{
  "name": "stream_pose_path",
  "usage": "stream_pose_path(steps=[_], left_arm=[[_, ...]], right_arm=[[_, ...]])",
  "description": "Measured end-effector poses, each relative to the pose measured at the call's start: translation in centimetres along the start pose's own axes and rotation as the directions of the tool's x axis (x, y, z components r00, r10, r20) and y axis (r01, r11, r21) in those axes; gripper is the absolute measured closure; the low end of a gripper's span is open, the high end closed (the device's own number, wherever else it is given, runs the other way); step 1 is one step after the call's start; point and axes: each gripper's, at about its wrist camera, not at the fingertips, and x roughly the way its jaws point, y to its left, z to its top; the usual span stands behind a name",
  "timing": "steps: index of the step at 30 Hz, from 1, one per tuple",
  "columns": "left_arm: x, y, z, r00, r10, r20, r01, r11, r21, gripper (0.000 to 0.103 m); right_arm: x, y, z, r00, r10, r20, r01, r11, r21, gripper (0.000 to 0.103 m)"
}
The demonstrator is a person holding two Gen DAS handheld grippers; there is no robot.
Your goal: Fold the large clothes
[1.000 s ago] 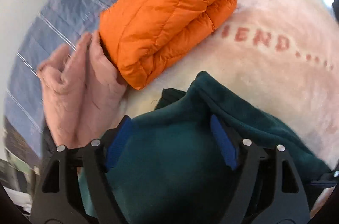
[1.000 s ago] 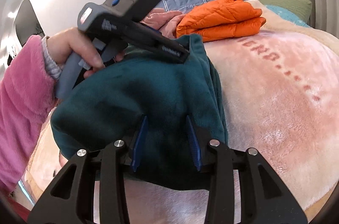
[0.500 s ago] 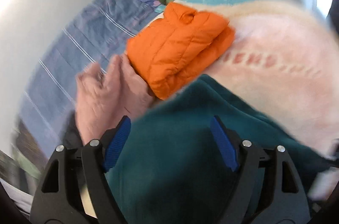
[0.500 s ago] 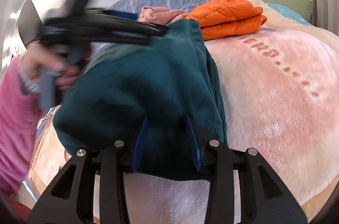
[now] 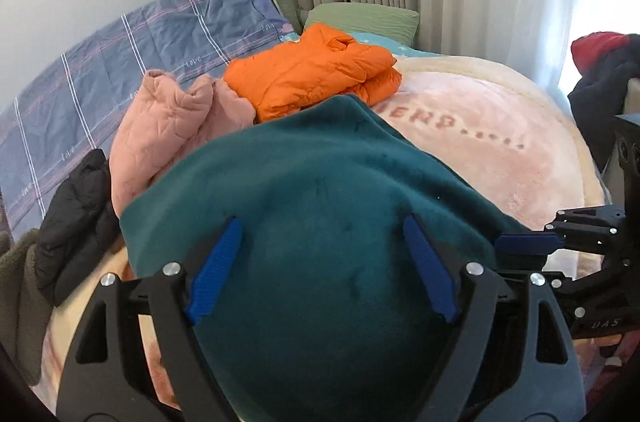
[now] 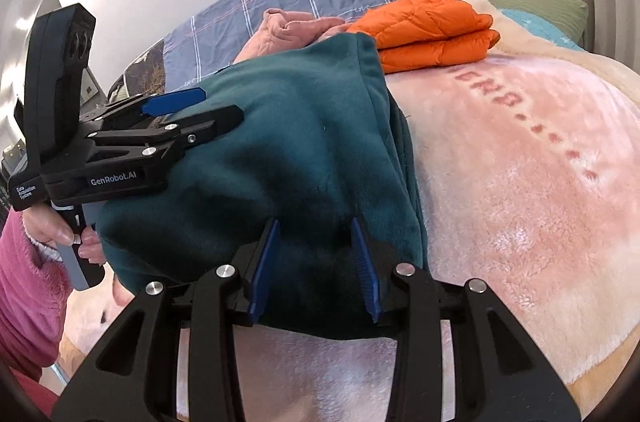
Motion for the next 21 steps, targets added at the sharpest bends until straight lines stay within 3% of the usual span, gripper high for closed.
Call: stream_pose_path(steps=[11, 15, 17, 21], left_arm=[[0.2, 1.0, 0.0, 1.0, -0.011, 0.01, 0.011, 1.0, -0.017, 0.019], [0.2, 1.0, -0.1, 1.0, -0.014, 0.014, 0.014, 1.0, -0.02, 0.019], [0.2, 1.1, -0.1, 1.0, -0.014, 0.015, 0.014, 1.0, -0.021, 0.019], [0.5, 0.7, 0.0, 1.0, 0.002, 0.02, -0.001, 1.0, -0.014, 0.019]], right_arm=[[-0.7, 0.9, 0.8, 0.998, -0.056, -0.008, 0.056, 0.998, -0.01, 0.063], [-1.7, 1.3, 1.5, 0.997, -0.066, 0.05, 0.068, 0.997, -0.032, 0.062], [-0.7, 1.1, 1.4, 0.996, -0.085, 0.017, 0.086, 0.996, -0.04, 0.062], [1.0, 0.0, 1.2, 0.999, -0.04, -0.017, 0.04, 0.999, -0.013, 0.064]])
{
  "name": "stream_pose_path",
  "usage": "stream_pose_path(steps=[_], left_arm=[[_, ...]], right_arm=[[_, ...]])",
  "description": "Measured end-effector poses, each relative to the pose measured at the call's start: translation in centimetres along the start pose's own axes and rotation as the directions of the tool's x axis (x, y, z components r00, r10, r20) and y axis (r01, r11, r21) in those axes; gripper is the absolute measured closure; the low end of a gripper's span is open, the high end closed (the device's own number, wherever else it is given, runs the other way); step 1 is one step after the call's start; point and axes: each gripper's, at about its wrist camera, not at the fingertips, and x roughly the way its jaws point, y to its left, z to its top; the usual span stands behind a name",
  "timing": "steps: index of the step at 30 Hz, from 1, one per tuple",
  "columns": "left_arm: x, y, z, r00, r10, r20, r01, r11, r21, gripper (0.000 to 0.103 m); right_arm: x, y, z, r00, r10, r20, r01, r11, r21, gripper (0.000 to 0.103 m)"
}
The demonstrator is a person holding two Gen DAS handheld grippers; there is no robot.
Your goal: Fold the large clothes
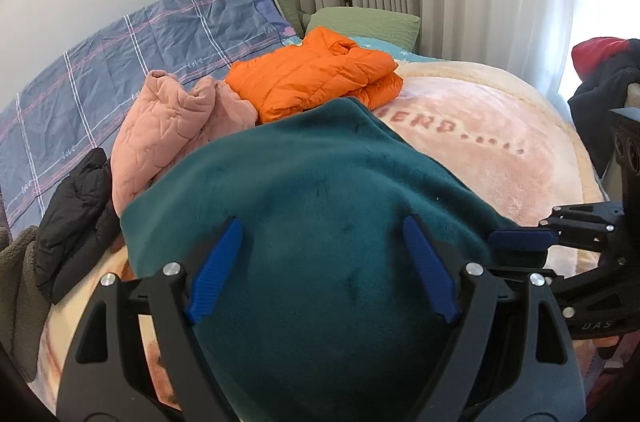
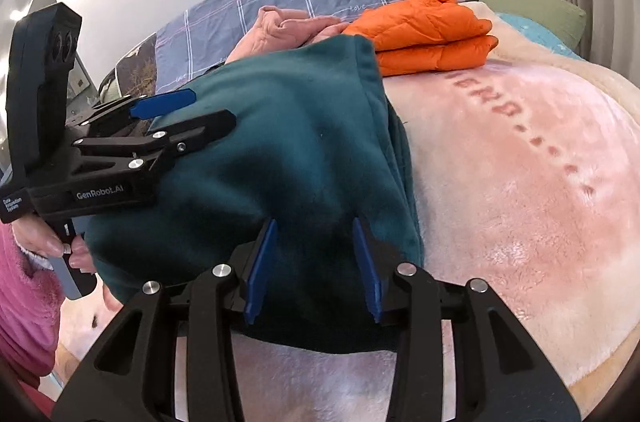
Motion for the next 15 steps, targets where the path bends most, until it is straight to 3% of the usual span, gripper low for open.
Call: stream_pose_path(steps=[15], left_arm=[[-0.2, -1.1, 1.2, 0.999, 0.052, -0.009, -0.052, 0.998, 0.03, 0.019]], right_arm=[[-0.4, -0.1, -0.4, 1.0, 0.019, 0.011, -0.019, 1.0, -0.001, 0.064]])
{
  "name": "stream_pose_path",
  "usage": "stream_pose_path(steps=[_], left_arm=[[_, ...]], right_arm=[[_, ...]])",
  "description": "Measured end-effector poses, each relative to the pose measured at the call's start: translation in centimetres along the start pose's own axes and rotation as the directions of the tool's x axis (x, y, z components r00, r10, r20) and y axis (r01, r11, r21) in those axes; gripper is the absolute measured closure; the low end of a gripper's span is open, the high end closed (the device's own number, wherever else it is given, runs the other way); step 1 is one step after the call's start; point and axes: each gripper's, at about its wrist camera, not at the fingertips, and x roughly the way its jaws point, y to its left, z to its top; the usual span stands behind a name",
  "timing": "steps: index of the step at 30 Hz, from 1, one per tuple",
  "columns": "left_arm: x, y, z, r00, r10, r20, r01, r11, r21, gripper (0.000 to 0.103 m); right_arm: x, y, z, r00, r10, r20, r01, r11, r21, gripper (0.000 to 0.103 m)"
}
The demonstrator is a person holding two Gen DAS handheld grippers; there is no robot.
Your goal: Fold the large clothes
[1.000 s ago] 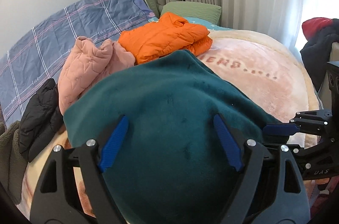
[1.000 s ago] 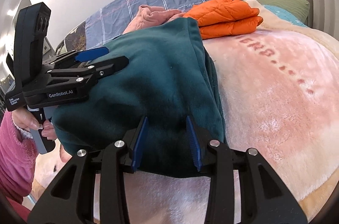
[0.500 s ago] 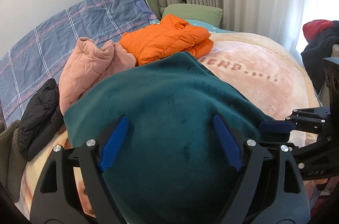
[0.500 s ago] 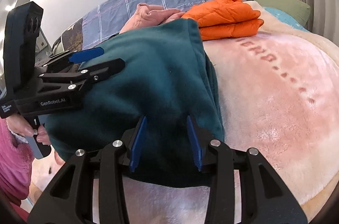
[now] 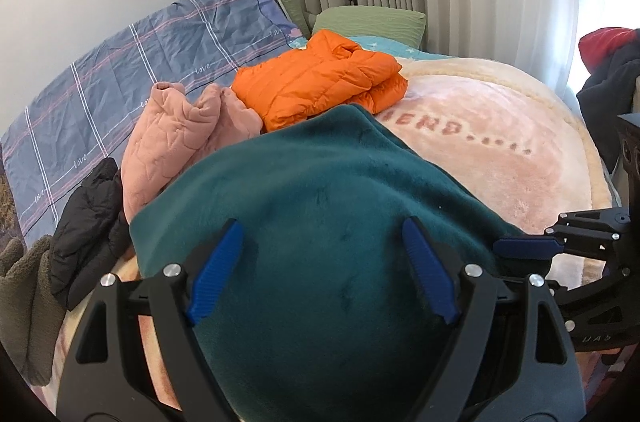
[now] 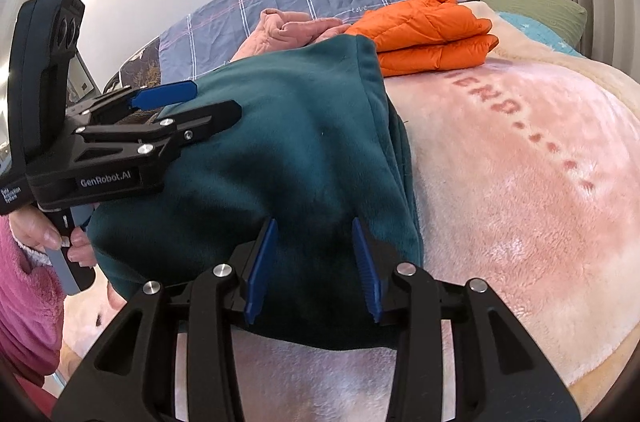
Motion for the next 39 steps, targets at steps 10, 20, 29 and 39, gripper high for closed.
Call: stream_pose_path(steps=[10, 20, 29, 39], left_arm=[[6.3, -1.4, 3.0, 0.973, -0.075, -0.22, 0.087, 0.995, 0.044, 0.033], [4.9, -2.0, 3.1, 0.985, -0.011, -0.173, 0.029, 0.994, 0.107, 0.033], [4.9, -2.3, 2.5, 0.986, 0.005, -0.167, 0.015, 0.993, 0.118, 0.033], [4.8, -1.5, 2.4, 0.988, -0.033, -0.149, 0.044, 0.997, 0.069, 0.033]], right_arm=[[-0.3, -0.2, -0.1, 1.0, 0.022, -0.007, -0.022, 1.0, 0.008, 0.063], [-4.4, -6.7, -1.9, 0.992, 0.121, 0.023, -0.121, 0.935, 0.334, 0.036], [0.0, -9.2, -4.2, 0.925, 0.368, -0.09, -0.242, 0.757, 0.607, 0.029], [3.7, -8.4, -1.9, 0.928, 0.358, -0.106, -0.203, 0.722, 0.661, 0.004]])
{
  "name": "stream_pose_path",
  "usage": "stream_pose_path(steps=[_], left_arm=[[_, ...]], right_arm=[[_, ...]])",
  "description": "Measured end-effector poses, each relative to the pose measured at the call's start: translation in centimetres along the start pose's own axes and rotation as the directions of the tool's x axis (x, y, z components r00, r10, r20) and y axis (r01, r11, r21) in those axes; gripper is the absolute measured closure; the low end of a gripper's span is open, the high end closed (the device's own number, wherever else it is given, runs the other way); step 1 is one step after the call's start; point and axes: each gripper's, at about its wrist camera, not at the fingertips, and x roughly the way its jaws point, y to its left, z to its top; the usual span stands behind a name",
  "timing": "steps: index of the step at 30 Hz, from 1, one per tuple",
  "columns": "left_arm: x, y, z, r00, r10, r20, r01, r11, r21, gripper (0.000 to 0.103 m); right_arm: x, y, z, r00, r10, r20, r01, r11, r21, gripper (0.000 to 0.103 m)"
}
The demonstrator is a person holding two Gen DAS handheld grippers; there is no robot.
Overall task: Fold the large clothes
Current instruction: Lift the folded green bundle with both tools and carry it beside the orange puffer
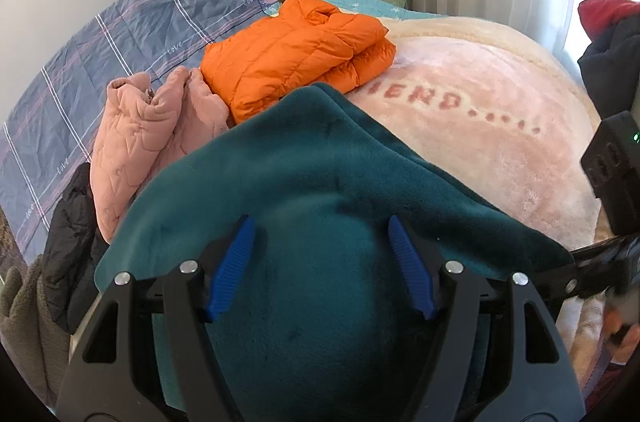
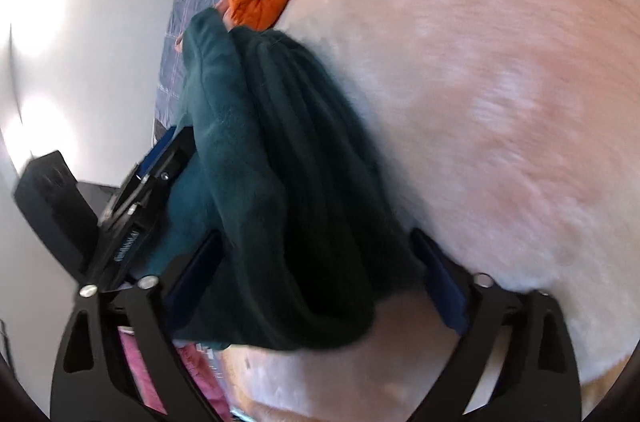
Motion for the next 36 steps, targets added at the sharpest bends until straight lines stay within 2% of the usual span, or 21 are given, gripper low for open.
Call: stream_pose_path(steps=[3, 5, 7, 8, 10, 13, 14, 16, 17, 18, 19, 21, 23, 27, 29, 31, 33, 35, 36], left_arm=[[0.0, -0.1, 0.1, 1.0, 0.004, 0.002, -0.004, 1.0, -0.005, 0.032], [-0.5, 0.3, -0.2, 1.0, -0.012, 0.028, 0.013, 1.0, -0.027, 0.03], [-1.4, 1.3, -0.4, 0.997, -0.03, 0.066, 0.035, 0.997, -0.076, 0.026], [-2.2, 2.4, -0.6, 0.995, -0.031, 0.094, 0.043, 0.99, -0.138, 0.021], [-4.1, 5.0, -1.3, 0.986, -0.046, 0.161, 0.088, 0.96, -0.265, 0.014], [-5.9, 8.7, -3.1, 0.975, -0.021, 0.222, 0.106, 0.919, -0.379, 0.005], [-6.0, 10.4, -4.2, 0.977, 0.006, 0.213, 0.086, 0.903, -0.42, 0.005], [-5.3, 12.8, -6.0, 0.986, 0.011, 0.168, 0.074, 0.868, -0.491, 0.004], [-4.4, 14.4, -7.6, 0.99, -0.015, 0.142, 0.093, 0.826, -0.556, 0.004], [-3.9, 15.2, -8.4, 0.99, -0.038, 0.135, 0.111, 0.8, -0.59, 0.004], [-2.9, 16.3, -9.8, 0.983, -0.098, 0.158, 0.178, 0.749, -0.638, 0.002], [-1.7, 17.6, -11.2, 0.958, -0.19, 0.216, 0.288, 0.663, -0.691, 0.002], [0.2, 18.4, -11.9, 0.92, -0.287, 0.267, 0.388, 0.566, -0.728, 0.002], [3.5, 18.7, -11.7, 0.866, -0.375, 0.331, 0.486, 0.476, -0.733, 0.002], [4.9, 18.8, -11.7, 0.845, -0.406, 0.348, 0.513, 0.433, -0.741, 0.002], [6.2, 18.4, -11.4, 0.833, -0.424, 0.355, 0.526, 0.404, -0.749, 0.002], [6.5, 18.1, -11.2, 0.83, -0.42, 0.366, 0.534, 0.414, -0.737, 0.003], [5.9, 17.9, -11.0, 0.831, -0.408, 0.378, 0.54, 0.431, -0.723, 0.014], [5.4, 17.7, -10.8, 0.836, -0.399, 0.377, 0.535, 0.441, -0.721, 0.017]], right_arm=[[0.2, 0.4, -0.3, 0.999, -0.019, 0.048, 0.021, 0.999, -0.04, 0.009], [-0.3, 0.2, -0.7, 0.997, -0.011, 0.075, 0.016, 0.998, -0.055, 0.025], [-1.0, -0.7, -0.7, 0.996, 0.019, 0.087, -0.015, 0.999, -0.045, 0.036], [-1.2, -1.1, -0.7, 0.995, 0.036, 0.089, -0.033, 0.999, -0.035, 0.041], [-1.5, -1.6, -0.7, 0.995, 0.055, 0.089, -0.053, 0.998, -0.029, 0.042], [-1.8, -1.5, -0.9, 0.994, 0.047, 0.095, -0.042, 0.998, -0.054, 0.041], [-1.8, -1.4, -1.0, 0.994, 0.042, 0.099, -0.036, 0.997, -0.062, 0.041], [-1.6, -1.3, -1.0, 0.994, 0.044, 0.101, -0.037, 0.997, -0.067, 0.041], [-1.6, -1.2, -1.0, 0.994, 0.046, 0.101, -0.039, 0.997, -0.069, 0.041], [-1.5, -1.2, -1.0, 0.994, 0.047, 0.102, -0.04, 0.997, -0.071, 0.04], [-1.5, -1.1, -1.0, 0.994, 0.045, 0.102, -0.038, 0.997, -0.074, 0.04], [-1.8, -1.1, -1.2, 0.994, 0.034, 0.105, -0.025, 0.996, -0.082, 0.039], [-1.7, -0.9, -1.2, 0.994, 0.027, 0.105, -0.018, 0.996, -0.083, 0.038], [-1.4, -0.8, -1.0, 0.995, 0.034, 0.093, -0.026, 0.996, -0.086, 0.033], [-1.1, -0.7, -0.9, 0.996, 0.032, 0.089, -0.024, 0.996, -0.082, 0.027], [-0.8, -0.3, -0.9, 0.996, 0.026, 0.087, -0.018, 0.996, -0.086, 0.022], [-0.3, 0.3, -0.8, 0.997, 0.008, 0.082, 0.001, 0.993, -0.115, 0.022], [-0.6, 0.6, -0.8, 0.996, 0.02, 0.087, -0.009, 0.992, -0.13, 0.042], [-1.1, 0.9, -0.8, 0.995, 0.03, 0.098, -0.016, 0.99, -0.142, 0.046]])
